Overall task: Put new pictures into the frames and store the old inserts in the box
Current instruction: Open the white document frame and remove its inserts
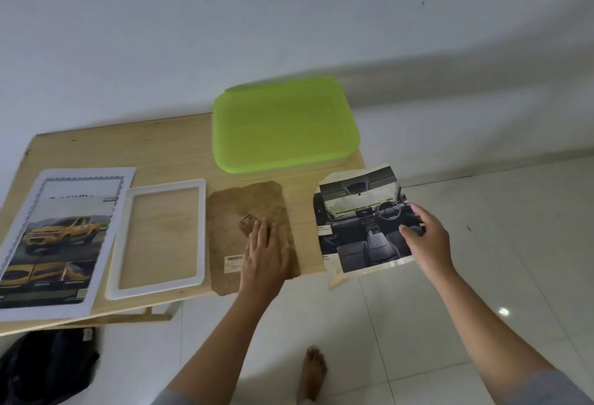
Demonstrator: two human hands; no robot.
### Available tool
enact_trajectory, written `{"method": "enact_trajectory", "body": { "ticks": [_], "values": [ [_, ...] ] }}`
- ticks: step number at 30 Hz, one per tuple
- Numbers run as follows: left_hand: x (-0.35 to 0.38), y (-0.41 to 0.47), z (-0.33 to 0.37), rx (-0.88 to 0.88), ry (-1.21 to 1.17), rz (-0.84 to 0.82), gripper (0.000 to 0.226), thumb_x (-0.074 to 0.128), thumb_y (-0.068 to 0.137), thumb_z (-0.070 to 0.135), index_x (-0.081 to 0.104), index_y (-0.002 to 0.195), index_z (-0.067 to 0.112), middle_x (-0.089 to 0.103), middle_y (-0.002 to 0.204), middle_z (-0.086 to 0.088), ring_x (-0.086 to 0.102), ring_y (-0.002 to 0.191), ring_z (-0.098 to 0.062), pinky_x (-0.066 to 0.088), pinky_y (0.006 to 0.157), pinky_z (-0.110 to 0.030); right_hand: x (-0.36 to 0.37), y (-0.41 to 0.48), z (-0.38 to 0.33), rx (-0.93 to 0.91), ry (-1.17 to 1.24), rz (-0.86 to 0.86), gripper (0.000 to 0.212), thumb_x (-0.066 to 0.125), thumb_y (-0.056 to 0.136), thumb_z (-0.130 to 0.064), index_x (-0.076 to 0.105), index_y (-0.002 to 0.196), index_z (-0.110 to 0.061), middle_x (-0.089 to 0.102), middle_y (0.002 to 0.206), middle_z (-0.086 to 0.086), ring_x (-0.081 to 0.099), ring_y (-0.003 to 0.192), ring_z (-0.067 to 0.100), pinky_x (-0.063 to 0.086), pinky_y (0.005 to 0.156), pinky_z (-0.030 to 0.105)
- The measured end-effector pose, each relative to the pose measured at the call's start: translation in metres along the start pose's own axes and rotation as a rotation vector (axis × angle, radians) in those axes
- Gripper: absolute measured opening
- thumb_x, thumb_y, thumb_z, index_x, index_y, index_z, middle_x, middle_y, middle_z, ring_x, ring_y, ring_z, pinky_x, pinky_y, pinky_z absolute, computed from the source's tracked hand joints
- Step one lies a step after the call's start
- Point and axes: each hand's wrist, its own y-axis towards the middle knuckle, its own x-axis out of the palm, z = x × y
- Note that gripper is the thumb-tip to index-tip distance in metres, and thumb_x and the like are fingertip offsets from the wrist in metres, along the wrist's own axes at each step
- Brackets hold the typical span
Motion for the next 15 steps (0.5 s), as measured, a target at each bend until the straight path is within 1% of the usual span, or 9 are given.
{"method": "enact_trajectory", "body": {
  "ticks": [1,2,3,5,7,10,12,15],
  "values": [
    [-0.004,-0.001,0.004,-0.029,-0.039,0.014,0.07,0.004,0.093,0.043,0.036,0.14,0.003,0.029,0.149,-0.018,0.018,0.142,-0.032,0.02,0.114,-0.041,-0.001,0.005,0.003,-0.009,-0.045,0.014,0.049,0.059,0.085,-0.005,0.049,0.132,-0.013,0.054,0.122,0.013,0.056,0.09,0.021,0.042,0.083,0.023],
    [-0.006,-0.001,0.007,-0.034,-0.058,0.03,0.067,0.012,0.092,0.043,0.038,0.138,0.003,0.032,0.148,-0.017,0.023,0.141,-0.031,0.024,0.112,-0.042,-0.002,0.01,0.005,-0.015,-0.102,0.019,0.048,0.059,0.085,-0.006,0.049,0.132,-0.013,0.053,0.119,0.015,0.053,0.09,0.019,0.042,0.084,0.025],
    [-0.008,-0.003,0.009,-0.027,-0.059,0.046,0.067,0.014,0.092,0.044,0.039,0.138,0.003,0.032,0.148,-0.017,0.023,0.141,-0.031,0.025,0.112,-0.041,-0.001,0.014,0.006,-0.027,-0.164,0.015,0.049,0.06,0.085,-0.008,0.049,0.132,-0.013,0.051,0.117,0.016,0.052,0.094,0.021,0.043,0.085,0.027],
    [-0.009,-0.004,0.009,-0.007,-0.042,0.045,0.07,0.011,0.09,0.046,0.035,0.14,0.004,0.028,0.15,-0.015,0.019,0.142,-0.028,0.02,0.113,-0.039,0.004,0.017,0.006,-0.067,-0.287,-0.009,0.049,0.062,0.083,-0.012,0.049,0.13,-0.013,0.047,0.119,0.016,0.048,0.11,0.029,0.045,0.09,0.036],
    [-0.008,-0.003,0.008,-0.009,-0.051,0.048,0.071,0.01,0.089,0.047,0.034,0.141,0.004,0.026,0.151,-0.014,0.016,0.143,-0.027,0.015,0.113,-0.036,0.012,0.017,0.003,-0.109,-0.365,-0.03,0.049,0.062,0.084,-0.017,0.049,0.131,-0.012,0.044,0.124,0.014,0.041,0.119,0.03,0.045,0.092,0.038],
    [-0.008,-0.003,0.007,0.0,-0.046,0.064,0.072,0.01,0.089,0.049,0.032,0.142,0.006,0.025,0.152,-0.012,0.014,0.143,-0.025,0.011,0.113,-0.033,0.03,0.009,-0.002,-0.23,-0.439,-0.092,0.05,0.06,0.086,-0.023,0.047,0.133,-0.01,0.044,0.132,0.012,0.039,0.125,0.027,0.041,0.099,0.038],
    [-0.008,-0.003,0.006,-0.001,-0.054,0.056,0.075,0.007,0.087,0.052,0.028,0.144,0.008,0.021,0.154,-0.01,0.01,0.144,-0.023,0.01,0.114,-0.033,0.043,0.003,-0.006,-0.32,-0.51,-0.137,0.05,0.06,0.087,-0.027,0.048,0.132,-0.009,0.046,0.133,0.012,0.041,0.126,0.027,0.039,0.101,0.039],
    [-0.008,-0.003,0.005,-0.016,-0.068,0.048,0.078,0.004,0.085,0.055,0.025,0.145,0.01,0.017,0.155,-0.007,0.006,0.145,-0.02,0.013,0.115,-0.035,0.059,-0.009,-0.01,-0.352,-0.613,-0.171,0.051,0.058,0.087,-0.033,0.048,0.132,-0.011,0.046,0.135,0.013,0.04,0.127,0.029,0.038,0.1,0.041]
  ]
}}
